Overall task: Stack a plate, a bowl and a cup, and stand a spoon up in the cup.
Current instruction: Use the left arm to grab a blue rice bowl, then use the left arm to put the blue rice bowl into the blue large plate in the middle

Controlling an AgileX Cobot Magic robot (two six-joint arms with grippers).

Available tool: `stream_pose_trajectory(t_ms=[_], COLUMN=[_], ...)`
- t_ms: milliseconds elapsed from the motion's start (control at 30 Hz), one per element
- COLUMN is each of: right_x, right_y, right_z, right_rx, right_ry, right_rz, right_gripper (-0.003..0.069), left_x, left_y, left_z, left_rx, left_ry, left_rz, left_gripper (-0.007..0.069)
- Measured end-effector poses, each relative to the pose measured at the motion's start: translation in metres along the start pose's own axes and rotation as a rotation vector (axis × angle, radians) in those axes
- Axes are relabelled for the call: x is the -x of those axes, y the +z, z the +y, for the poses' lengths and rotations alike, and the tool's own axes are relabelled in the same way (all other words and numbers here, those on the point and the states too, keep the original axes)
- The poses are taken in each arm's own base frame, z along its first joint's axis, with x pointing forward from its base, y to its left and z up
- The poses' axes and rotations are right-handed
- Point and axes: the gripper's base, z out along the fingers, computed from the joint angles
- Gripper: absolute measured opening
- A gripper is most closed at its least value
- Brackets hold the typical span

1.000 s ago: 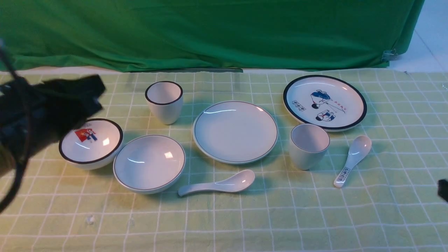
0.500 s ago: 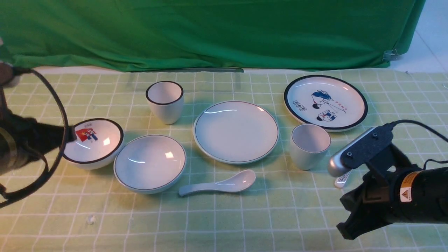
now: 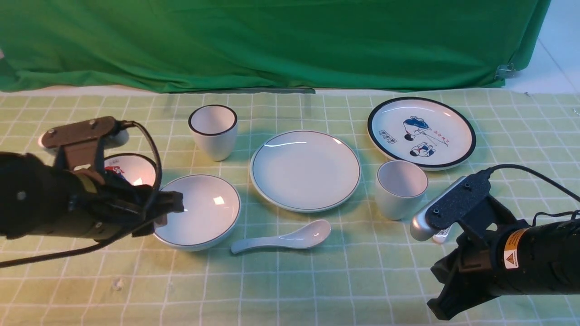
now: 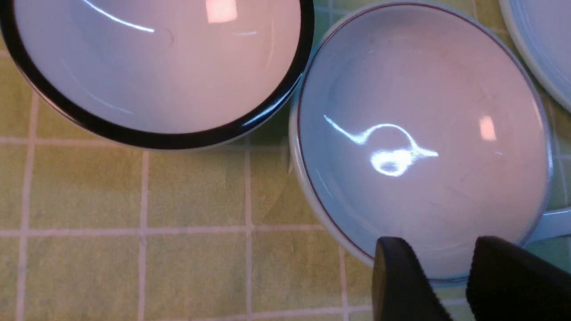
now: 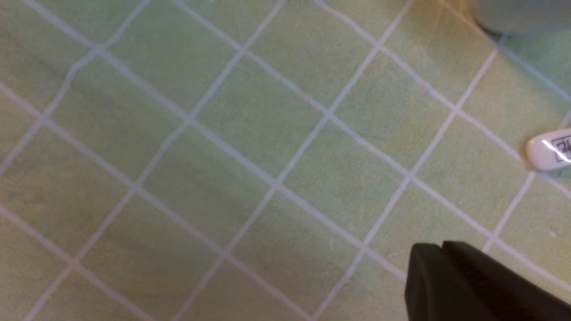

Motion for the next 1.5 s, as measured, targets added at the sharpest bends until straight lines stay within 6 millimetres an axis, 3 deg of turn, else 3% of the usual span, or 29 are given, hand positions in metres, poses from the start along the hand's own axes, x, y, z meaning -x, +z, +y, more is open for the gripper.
stream_pose_trajectory(t_ms=[67,100,233,400,633,833,933,1100,1367,1433,1500], right_x=[0.000,0.001,0.002,0.003,0.004,0.004,0.004,0.004,0.004,0.004,0.005], right_y=[0.000,0.000,0.000,0.000,0.000,0.000,0.000,0.000,0.000,0.000,0.000], right_z=[0.000,0.000,0.000,-0.001,-0.001,0.000,0.000,0.000,0.000,0.000,-0.001], right_rx=[0.000,-0.001,-0.003,-0.006,-0.006,-0.006,-0.006,-0.005,-0.005,-0.005,-0.005], right_ry=[0.000,0.000,0.000,0.000,0.000,0.000,0.002,0.038,0.054,0.060,0.079], right_rz=[-0.001,-0.005,-0.017,-0.035,-0.038,-0.039,-0.039,-0.039,-0.042,-0.043,-0.050], right_gripper=[0.0060,0.0063,0.0069,0.0075,0.0079,0.0083,0.0092,0.0098,0.0104,0.0107,0.0114], left_x=[0.000,0.000,0.000,-0.004,-0.008,0.001,0.008,0.014,0.070,0.077,0.092], left_y=[0.004,0.012,0.027,0.048,0.072,0.076,0.073,0.058,0.002,0.001,0.012], left_z=[0.001,0.002,0.004,0.006,0.009,0.006,0.004,0.001,-0.022,-0.030,-0.054], left_rx=[0.010,0.027,0.047,0.063,0.071,0.042,0.023,0.029,-0.060,-0.079,-0.124], left_ry=[0.011,0.017,0.009,0.006,-0.039,-0.095,-0.120,-0.114,-0.044,-0.006,0.069], left_rz=[0.008,0.029,0.069,0.098,0.106,0.012,-0.033,-0.013,-0.205,-0.221,-0.214], left_gripper=[0.0305,0.0376,0.0477,0.0489,0.0375,0.0121,0.0050,0.0038,0.0038,0.0038,0.0038])
